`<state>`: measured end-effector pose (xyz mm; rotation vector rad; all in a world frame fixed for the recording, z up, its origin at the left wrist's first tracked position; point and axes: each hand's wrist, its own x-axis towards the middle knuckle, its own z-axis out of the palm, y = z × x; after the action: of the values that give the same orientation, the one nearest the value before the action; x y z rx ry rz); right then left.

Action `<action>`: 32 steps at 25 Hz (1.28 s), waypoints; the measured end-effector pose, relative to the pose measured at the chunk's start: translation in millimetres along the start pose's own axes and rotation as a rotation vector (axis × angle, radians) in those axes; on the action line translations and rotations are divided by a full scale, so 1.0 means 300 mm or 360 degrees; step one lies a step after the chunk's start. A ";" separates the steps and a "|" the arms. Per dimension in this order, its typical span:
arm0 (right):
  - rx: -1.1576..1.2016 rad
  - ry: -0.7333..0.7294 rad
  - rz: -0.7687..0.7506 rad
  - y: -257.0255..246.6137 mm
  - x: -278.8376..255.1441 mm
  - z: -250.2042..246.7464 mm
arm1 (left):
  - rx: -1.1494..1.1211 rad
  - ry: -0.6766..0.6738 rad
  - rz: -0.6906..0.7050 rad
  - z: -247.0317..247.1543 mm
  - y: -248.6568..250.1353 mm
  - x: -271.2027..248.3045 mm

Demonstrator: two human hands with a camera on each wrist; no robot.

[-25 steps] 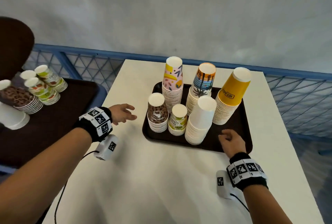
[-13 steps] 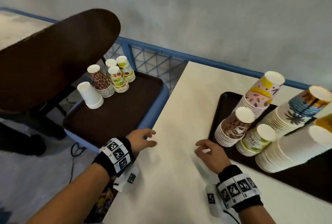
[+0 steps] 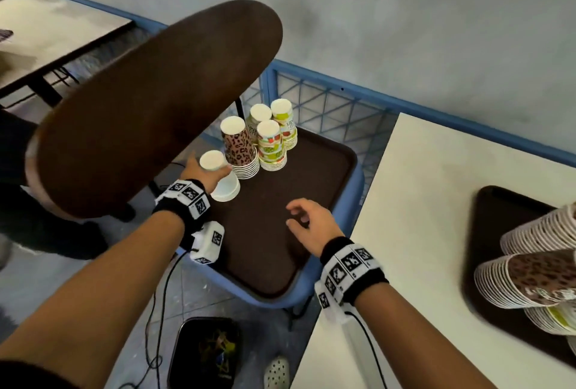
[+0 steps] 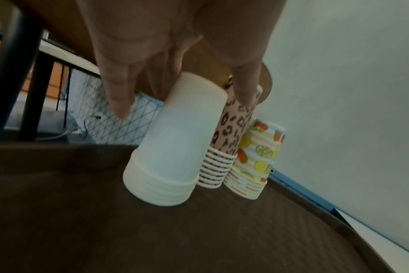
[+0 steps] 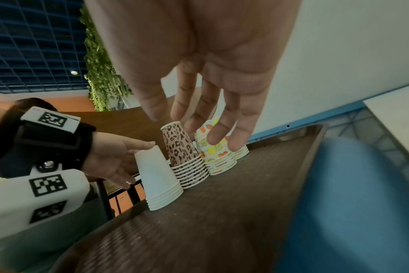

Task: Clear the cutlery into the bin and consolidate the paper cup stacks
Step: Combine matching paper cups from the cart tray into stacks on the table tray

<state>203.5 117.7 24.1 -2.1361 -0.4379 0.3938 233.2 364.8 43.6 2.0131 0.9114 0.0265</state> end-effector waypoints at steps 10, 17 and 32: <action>-0.0031 -0.0297 0.0442 0.020 0.055 0.161 | -0.0375 -0.0902 0.0020 0.191 -0.139 -0.236; 0.0170 0.0045 0.0517 0.022 0.029 0.121 | -0.0668 -0.0344 0.0375 0.084 -0.012 -0.134; 0.0254 0.0408 0.0539 0.081 -0.148 -0.071 | 0.0104 -0.0347 0.0410 0.283 -0.068 -0.182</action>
<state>177.2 69.5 21.1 -2.0687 0.1014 0.3248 211.0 276.7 -5.1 2.1340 0.5192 -0.0796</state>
